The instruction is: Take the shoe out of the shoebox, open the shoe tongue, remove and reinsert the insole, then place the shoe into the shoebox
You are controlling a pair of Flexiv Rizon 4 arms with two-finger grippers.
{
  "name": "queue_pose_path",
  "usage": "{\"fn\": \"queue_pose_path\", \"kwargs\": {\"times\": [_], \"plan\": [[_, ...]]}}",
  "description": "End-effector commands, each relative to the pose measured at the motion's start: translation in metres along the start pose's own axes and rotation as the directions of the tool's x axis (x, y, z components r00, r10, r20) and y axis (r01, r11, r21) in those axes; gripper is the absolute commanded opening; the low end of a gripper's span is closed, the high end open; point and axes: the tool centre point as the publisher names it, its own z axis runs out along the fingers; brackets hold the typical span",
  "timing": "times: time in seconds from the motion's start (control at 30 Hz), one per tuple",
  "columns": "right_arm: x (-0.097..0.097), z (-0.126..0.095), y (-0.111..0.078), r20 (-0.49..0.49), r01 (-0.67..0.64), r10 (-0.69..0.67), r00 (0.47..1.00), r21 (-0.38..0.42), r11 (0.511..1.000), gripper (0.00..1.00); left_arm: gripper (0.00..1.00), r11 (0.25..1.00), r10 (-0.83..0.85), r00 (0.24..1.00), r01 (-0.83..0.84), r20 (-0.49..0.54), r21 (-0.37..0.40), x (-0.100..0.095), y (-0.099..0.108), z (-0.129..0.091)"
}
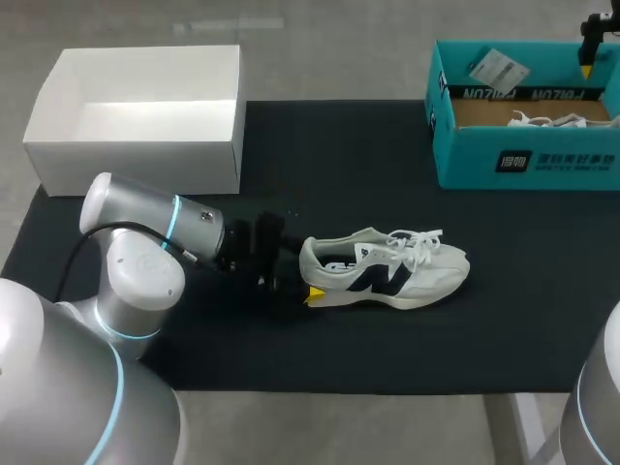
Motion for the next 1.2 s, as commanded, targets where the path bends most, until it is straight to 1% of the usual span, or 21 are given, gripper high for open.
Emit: {"fn": "queue_pose_path", "kwargs": {"times": [0.03, 0.07, 0.1, 0.17, 0.3, 0.37, 0.4, 0.43, 0.47, 0.73, 1.2], "plan": [[0.0, 0.0, -0.001, 0.0, 0.0, 0.0, 1.0, -0.002, 1.0, 1.0, 0.58, 1.0, 0.006, 1.0, -0.006, -0.015, -0.013, -0.01, 0.0, -0.001], [0.0, 0.0, -0.001, 0.0, 0.0, 0.0, 1.0, -0.002, 1.0, 1.0, 0.53, 1.0, 0.01, 1.0, -0.01, -0.016, -0.016, -0.011, 0.0, -0.002], [0.0, 0.0, -0.001, 0.0, 0.0, 0.0, 1.0, -0.002, 1.0, 1.0, 0.49, 1.0, 0.012, 1.0, -0.013, -0.019, -0.02, -0.012, 0.0, -0.002], [0.0, 0.0, -0.001, 0.0, 0.0, 0.0, 1.0, -0.002, 1.0, 1.0, 0.47, 1.0, 0.018, 1.0, -0.019, -0.024, -0.024, -0.014, 0.001, -0.003], [0.0, 0.0, -0.001, 0.0, 0.0, 0.0, 1.0, -0.002, 1.0, 1.0, 0.35, 0.999, 0.035, 0.999, -0.036, -0.031, -0.033, -0.018, 0.002, -0.004], [0.0, 0.0, -0.001, 0.0, 0.0, 0.0, 1.0, -0.002, 1.0, 1.0, 0.16, 0.999, 0.038, 0.999, -0.039, -0.038, -0.034, -0.019, 0.001, -0.005], [0.0, 0.0, -0.001, 0.0, 0.0, 0.0, 1.0, -0.002, 1.0, 1.0, 0.14, 0.999, 0.037, 0.998, -0.039, -0.045, -0.034, -0.019, 0.001, -0.006], [0.0, 0.0, -0.001, 0.0, 0.0, 0.0, 1.0, -0.002, 1.0, 1.0, 0.06, 0.998, 0.04, 0.998, -0.042, -0.054, -0.036, -0.019, 0.001, -0.007], [0.0, 0.0, -0.001, 0.0, 0.0, 0.0, 1.0, -0.002, 1.0, 1.0, 0.0, 0.998, 0.048, 0.997, -0.051, -0.061, -0.037, -0.019, 0.001, -0.007], [0.0, 0.0, -0.001, 0.0, 0.0, 0.0, 1.0, -0.002, 1.0, 1.0, 0.0, 0.996, 0.057, 0.996, -0.062, -0.071, -0.07, -0.02, 0.005, -0.01], [0.0, 0.0, -0.001, 0.0, 0.0, 0.0, 1.0, -0.002, 1.0, 1.0, 0.0, 0.996, 0.058, 0.996, -0.062, -0.061, -0.071, -0.019, 0.006, -0.01]]}}
